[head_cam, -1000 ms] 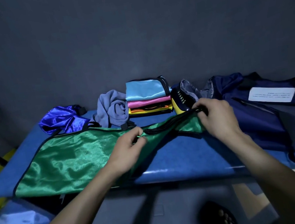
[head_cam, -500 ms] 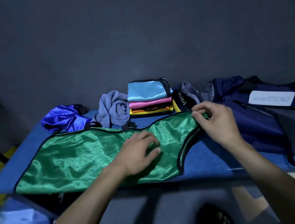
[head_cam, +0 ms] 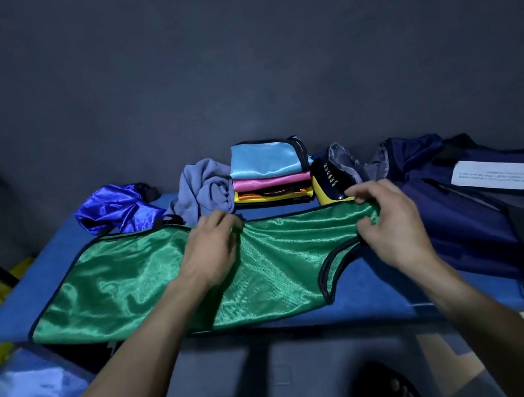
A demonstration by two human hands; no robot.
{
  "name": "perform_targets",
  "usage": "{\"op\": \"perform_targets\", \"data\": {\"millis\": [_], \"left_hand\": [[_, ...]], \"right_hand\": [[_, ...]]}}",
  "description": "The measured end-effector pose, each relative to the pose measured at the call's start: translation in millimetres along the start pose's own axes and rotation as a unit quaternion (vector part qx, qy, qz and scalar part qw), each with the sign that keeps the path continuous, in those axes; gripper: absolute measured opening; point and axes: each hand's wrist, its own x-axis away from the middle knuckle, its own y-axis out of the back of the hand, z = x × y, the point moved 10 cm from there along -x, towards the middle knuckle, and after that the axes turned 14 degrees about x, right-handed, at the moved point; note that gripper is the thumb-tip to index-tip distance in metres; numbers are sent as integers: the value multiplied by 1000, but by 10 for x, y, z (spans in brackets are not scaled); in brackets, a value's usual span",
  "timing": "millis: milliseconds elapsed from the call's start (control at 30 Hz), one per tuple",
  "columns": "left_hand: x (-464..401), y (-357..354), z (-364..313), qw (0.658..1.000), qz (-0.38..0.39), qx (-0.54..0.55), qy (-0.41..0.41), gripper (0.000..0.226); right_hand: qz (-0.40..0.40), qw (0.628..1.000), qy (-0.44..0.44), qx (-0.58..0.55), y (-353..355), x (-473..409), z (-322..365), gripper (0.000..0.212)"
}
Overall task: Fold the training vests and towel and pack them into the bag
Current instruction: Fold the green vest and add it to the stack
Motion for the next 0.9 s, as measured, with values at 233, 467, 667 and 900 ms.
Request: {"op": "perform_targets", "data": {"millis": [233, 467, 667, 900], "left_hand": [[-213, 90, 390, 996, 11, -45, 74, 24], [-319, 106, 272, 987, 111, 105, 45, 17], [-349, 17, 458, 978, 144, 102, 111, 39], [-310, -146, 511, 989, 100, -60, 90, 36]], "right_hand": [[-30, 995, -47, -80, -2, 28, -72, 45], [-88, 993, -36, -63, 87, 5, -11, 16], [-118, 992, -35, -20, 159, -22, -43, 27], [-96, 985, -108, -97, 133, 10, -135, 34]]}}
